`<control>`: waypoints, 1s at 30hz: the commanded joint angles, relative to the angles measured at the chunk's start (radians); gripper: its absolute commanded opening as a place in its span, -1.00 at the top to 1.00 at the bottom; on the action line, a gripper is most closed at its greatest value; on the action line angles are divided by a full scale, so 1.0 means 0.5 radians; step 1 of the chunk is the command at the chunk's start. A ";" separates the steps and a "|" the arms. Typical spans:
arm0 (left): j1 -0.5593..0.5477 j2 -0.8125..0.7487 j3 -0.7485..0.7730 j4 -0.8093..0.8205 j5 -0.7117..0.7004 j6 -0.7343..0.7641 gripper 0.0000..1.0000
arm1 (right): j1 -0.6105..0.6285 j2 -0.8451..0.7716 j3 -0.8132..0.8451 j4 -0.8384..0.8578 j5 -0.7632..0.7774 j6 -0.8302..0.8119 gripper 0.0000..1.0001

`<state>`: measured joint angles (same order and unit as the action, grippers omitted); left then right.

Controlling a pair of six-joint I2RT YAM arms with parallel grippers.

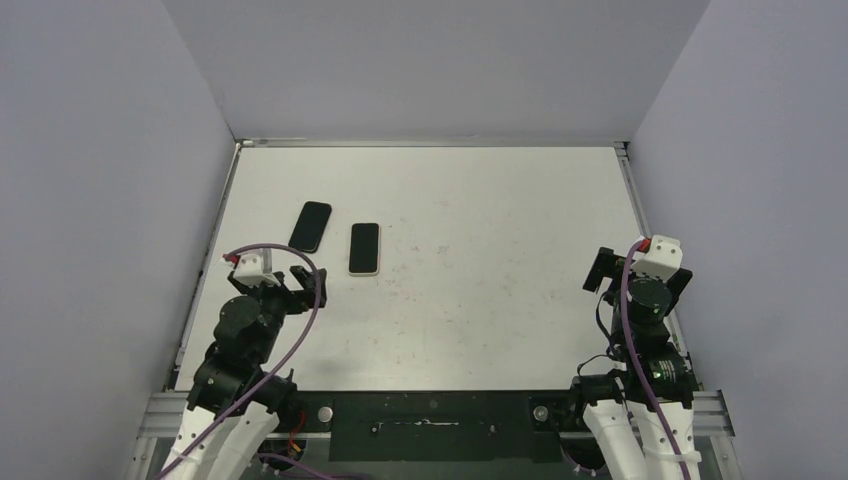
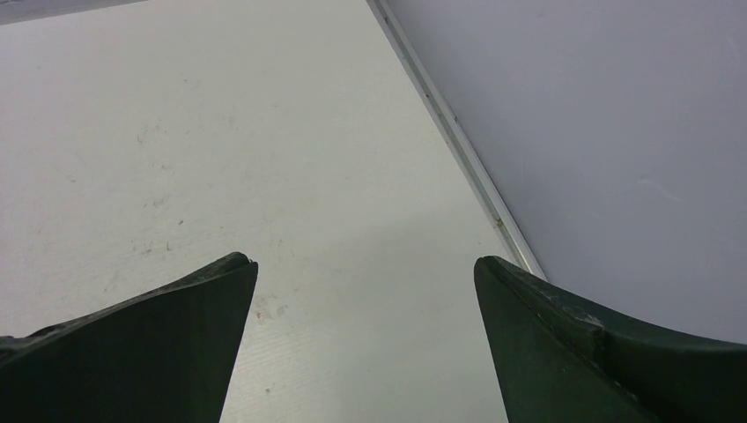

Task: Take the phone out of the phone case
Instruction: Pick up the phone at the center of the board.

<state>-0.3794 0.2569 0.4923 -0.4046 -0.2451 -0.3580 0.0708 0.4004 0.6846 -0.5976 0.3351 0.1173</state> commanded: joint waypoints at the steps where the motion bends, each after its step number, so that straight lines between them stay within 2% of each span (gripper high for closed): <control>1: 0.010 0.136 0.112 0.045 0.080 0.024 -0.95 | -0.016 0.025 0.082 0.041 -0.005 -0.014 -1.00; 8: 0.010 0.522 0.174 0.072 0.119 -0.040 -0.95 | -0.003 -0.010 0.076 0.044 -0.014 -0.021 -1.00; 14: 0.014 1.095 0.285 0.209 0.128 -0.122 -0.95 | 0.095 -0.005 0.076 0.051 -0.029 -0.028 -1.00; 18: 0.013 1.553 0.505 0.195 0.166 -0.098 -0.95 | 0.128 -0.016 0.073 0.054 -0.029 -0.028 -1.00; 30: -0.002 2.800 1.391 -0.128 0.238 -0.073 -0.95 | 0.143 -0.090 0.059 0.063 -0.071 -0.049 -1.00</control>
<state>-0.3782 1.5330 1.0779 -0.4107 -0.1631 -0.4034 0.1337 0.3626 0.6849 -0.5964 0.3065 0.1089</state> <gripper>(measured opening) 0.973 0.999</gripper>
